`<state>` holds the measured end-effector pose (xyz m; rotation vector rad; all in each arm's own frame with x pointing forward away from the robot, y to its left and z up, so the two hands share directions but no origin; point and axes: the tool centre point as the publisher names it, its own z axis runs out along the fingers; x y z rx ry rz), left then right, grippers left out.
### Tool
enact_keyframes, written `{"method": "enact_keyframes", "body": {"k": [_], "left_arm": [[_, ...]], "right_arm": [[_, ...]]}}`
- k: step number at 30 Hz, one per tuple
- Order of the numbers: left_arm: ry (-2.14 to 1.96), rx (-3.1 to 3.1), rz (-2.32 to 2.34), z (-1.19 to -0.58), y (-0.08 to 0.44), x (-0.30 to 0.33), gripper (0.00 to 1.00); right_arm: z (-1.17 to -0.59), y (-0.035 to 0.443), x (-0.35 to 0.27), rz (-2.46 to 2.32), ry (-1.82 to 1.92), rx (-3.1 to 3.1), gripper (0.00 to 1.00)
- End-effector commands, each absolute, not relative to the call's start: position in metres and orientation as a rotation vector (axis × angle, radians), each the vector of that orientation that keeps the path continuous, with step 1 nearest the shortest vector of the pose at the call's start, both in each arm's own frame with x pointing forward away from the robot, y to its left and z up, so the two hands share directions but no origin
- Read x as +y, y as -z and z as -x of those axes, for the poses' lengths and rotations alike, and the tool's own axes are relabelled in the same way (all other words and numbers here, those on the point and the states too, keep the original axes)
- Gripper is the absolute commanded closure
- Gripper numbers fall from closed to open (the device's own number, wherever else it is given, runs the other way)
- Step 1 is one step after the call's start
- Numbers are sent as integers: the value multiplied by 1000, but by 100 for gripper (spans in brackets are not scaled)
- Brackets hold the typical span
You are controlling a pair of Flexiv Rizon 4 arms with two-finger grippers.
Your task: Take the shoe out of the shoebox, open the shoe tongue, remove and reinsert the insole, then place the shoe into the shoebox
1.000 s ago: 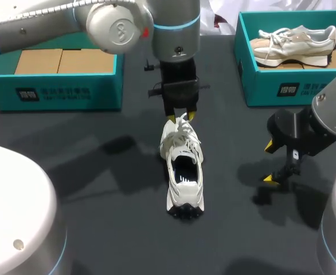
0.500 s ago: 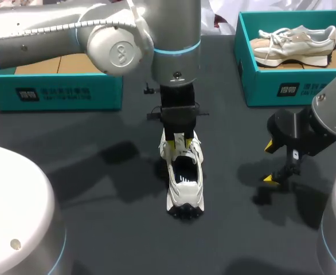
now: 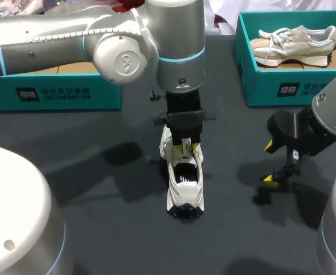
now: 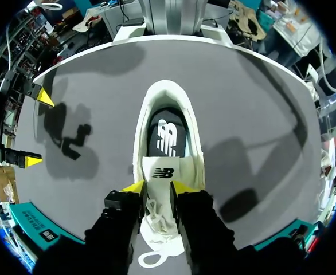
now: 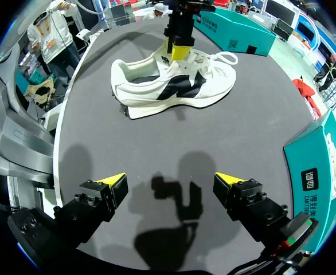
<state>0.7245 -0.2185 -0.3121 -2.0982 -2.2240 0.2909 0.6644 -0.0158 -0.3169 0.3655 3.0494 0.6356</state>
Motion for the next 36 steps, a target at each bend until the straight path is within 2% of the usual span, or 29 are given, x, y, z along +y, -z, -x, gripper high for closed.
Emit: {"method": "enact_keyframes", "body": {"k": [1,8,16,18,22,24,36], "left_arm": [[-300,-2214,2095,-718,327,-217,73],[-319,-2213,2068,-714,345,-213,72],[-331,-2322,2178,-712,285,-195,72],[-301,-2356,2193,-709,269,-192,69],[-244,-2478,2088,-707,245,-190,56],[-230,-2555,1930,-706,240,-192,0],[-146,-2621,1880,-705,238,-194,0]], "right_arm": [[-663,317,-16,-368,-631,3047,0],[-663,317,-16,-368,-631,3047,0],[-663,317,-16,-368,-631,3047,0],[-663,317,-16,-368,-631,3047,0],[-663,317,-16,-368,-631,3047,0],[-663,317,-16,-368,-631,3047,0],[-663,317,-16,-368,-631,3047,0]]}}
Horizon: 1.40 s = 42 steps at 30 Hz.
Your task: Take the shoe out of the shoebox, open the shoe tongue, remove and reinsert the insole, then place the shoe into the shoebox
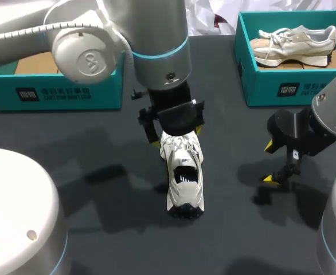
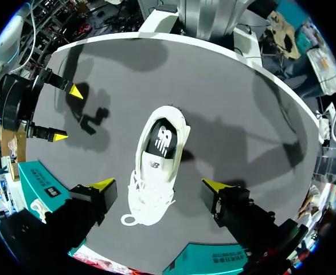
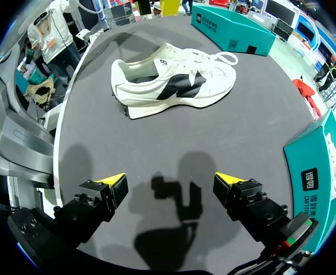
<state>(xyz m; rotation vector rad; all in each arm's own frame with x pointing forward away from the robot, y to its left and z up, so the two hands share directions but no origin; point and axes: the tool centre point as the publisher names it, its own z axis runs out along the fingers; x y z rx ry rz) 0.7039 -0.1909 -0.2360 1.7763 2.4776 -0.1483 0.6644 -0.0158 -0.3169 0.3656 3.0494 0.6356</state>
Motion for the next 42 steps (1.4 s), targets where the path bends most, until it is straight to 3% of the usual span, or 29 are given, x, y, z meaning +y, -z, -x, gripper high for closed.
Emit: {"method": "enact_keyframes", "body": {"k": [1,7,11,23,35,42], "left_arm": [[138,2479,-1778,-705,238,-194,0],[208,2693,-1495,-687,236,-184,0],[29,2890,-810,-680,223,-183,0],[29,2890,-810,-680,223,-183,0],[-5,3046,28,-656,235,-180,0],[-39,3027,60,-657,234,-179,0]], "right_arm": [[-663,317,-16,-368,-631,3047,0],[-663,317,-16,-368,-631,3047,0],[-663,317,-16,-368,-631,3047,0],[-663,317,-16,-368,-631,3047,0],[-663,317,-16,-368,-631,3047,0],[-663,317,-16,-368,-631,3047,0]]}}
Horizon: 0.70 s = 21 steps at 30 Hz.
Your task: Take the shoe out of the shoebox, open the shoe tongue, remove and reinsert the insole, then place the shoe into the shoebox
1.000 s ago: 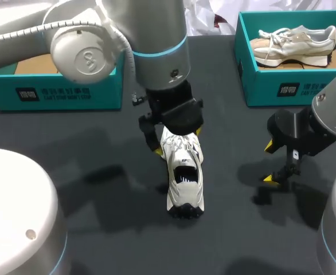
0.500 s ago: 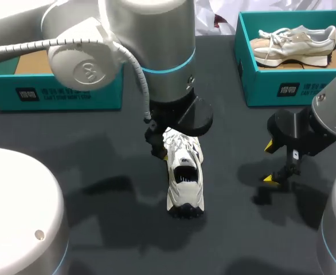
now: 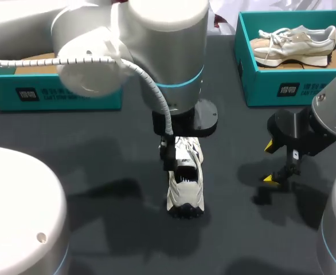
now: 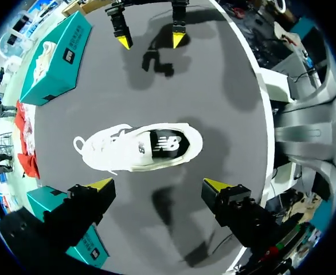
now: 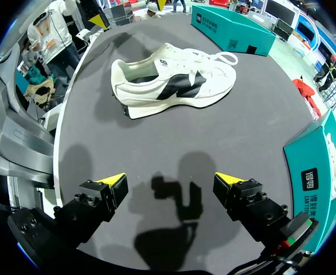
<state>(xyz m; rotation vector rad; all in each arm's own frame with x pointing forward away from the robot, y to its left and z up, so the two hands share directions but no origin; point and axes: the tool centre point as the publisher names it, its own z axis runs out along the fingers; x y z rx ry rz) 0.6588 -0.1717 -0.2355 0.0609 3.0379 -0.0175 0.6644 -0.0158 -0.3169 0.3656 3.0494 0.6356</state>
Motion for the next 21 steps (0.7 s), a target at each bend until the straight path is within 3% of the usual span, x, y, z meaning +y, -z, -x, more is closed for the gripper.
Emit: {"method": "enact_keyframes", "body": {"k": [1,21], "left_arm": [[-39,3027,60,-657,234,-179,0],[18,3112,113,-645,288,-189,0]], "right_arm": [[-663,317,-16,-368,-631,3047,0],[-663,317,-16,-368,-631,3047,0]]}}
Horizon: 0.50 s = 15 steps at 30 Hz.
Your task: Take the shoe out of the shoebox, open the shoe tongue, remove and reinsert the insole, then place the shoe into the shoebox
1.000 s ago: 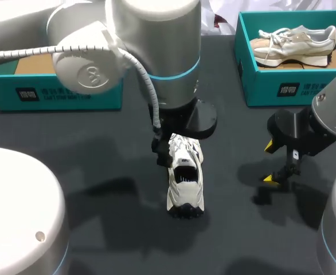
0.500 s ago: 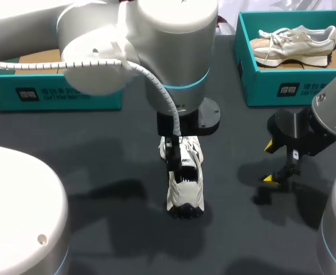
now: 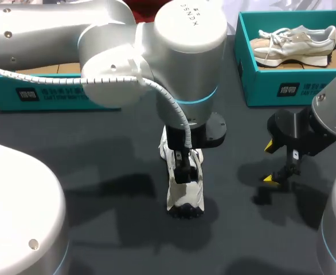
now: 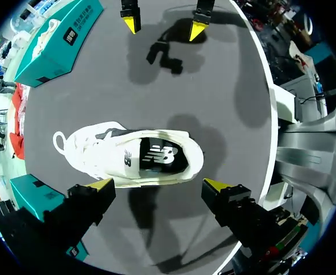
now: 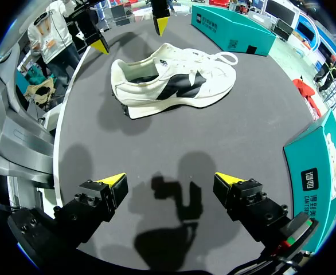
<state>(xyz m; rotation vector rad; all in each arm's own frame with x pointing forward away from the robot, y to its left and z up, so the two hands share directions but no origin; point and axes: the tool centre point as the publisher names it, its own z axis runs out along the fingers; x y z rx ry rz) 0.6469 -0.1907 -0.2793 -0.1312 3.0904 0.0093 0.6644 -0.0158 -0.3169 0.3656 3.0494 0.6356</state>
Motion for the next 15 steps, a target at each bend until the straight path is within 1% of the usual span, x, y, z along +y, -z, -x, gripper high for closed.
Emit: {"method": "enact_keyframes", "body": {"k": [1,9,15], "left_arm": [[28,3125,108,-642,288,-188,0],[39,3163,134,-622,296,-187,0],[27,3196,102,-623,299,-192,0]], "right_arm": [[-663,317,-16,-368,-631,3047,0],[-663,317,-16,-368,-631,3047,0],[-663,317,-16,-368,-631,3047,0]]}}
